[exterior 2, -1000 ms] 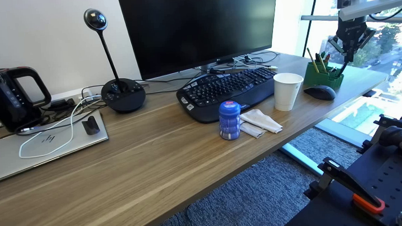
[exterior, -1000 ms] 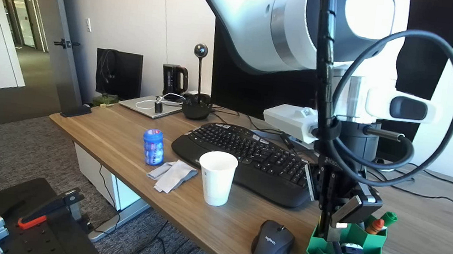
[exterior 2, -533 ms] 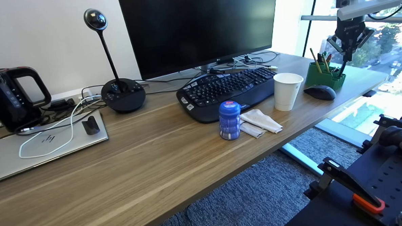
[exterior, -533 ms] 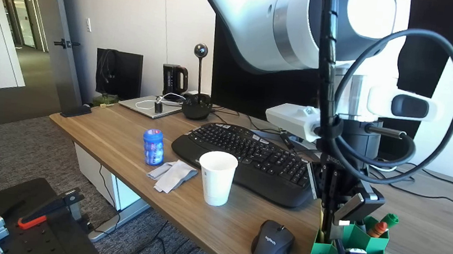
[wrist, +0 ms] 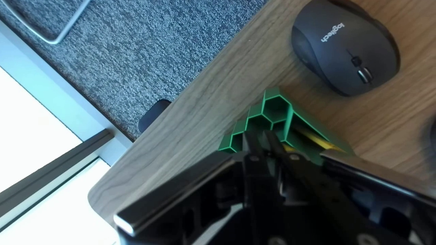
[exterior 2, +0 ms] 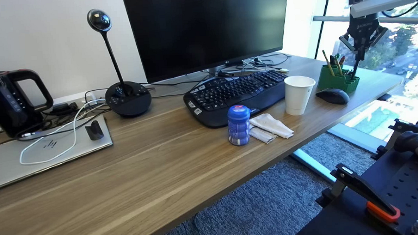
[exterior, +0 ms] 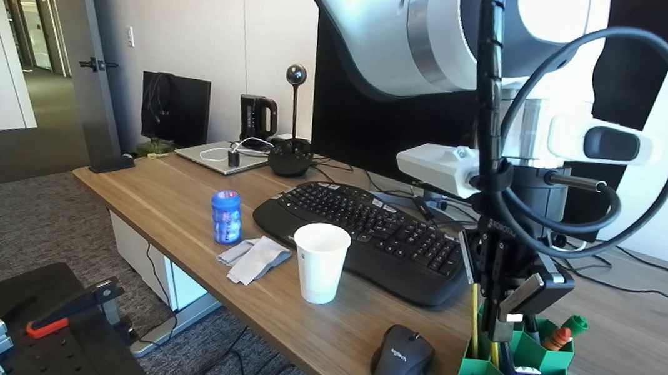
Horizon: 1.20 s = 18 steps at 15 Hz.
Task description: Pick up the pencil and put it in the cup
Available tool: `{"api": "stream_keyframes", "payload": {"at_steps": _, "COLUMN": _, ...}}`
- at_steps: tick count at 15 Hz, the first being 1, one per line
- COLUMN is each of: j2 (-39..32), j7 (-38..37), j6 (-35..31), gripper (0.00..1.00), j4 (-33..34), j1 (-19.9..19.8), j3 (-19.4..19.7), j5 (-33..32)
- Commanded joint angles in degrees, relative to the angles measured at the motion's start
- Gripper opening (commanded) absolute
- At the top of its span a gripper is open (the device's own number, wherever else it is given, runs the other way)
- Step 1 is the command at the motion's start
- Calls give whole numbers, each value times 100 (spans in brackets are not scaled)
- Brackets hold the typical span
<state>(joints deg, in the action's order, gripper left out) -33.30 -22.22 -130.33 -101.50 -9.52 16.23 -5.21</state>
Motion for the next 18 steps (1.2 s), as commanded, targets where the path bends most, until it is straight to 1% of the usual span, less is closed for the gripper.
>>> {"api": "stream_keyframes", "payload": {"at_steps": 1, "j2": 140, "j7": -7, "j6": -136, "gripper": 2, "j4": -50, "j1": 8, "j3": -1, "j5": 33}}
{"api": "stream_keyframes", "payload": {"at_steps": 10, "j2": 378, "j7": -34, "j6": -253, "gripper": 2, "j4": -131, "j1": 19, "j3": 9, "j5": 15}}
{"api": "stream_keyframes", "payload": {"at_steps": 18, "j2": 443, "j7": -90, "j6": -524, "gripper": 2, "j4": -180, "j1": 37, "j3": 24, "j5": 7}}
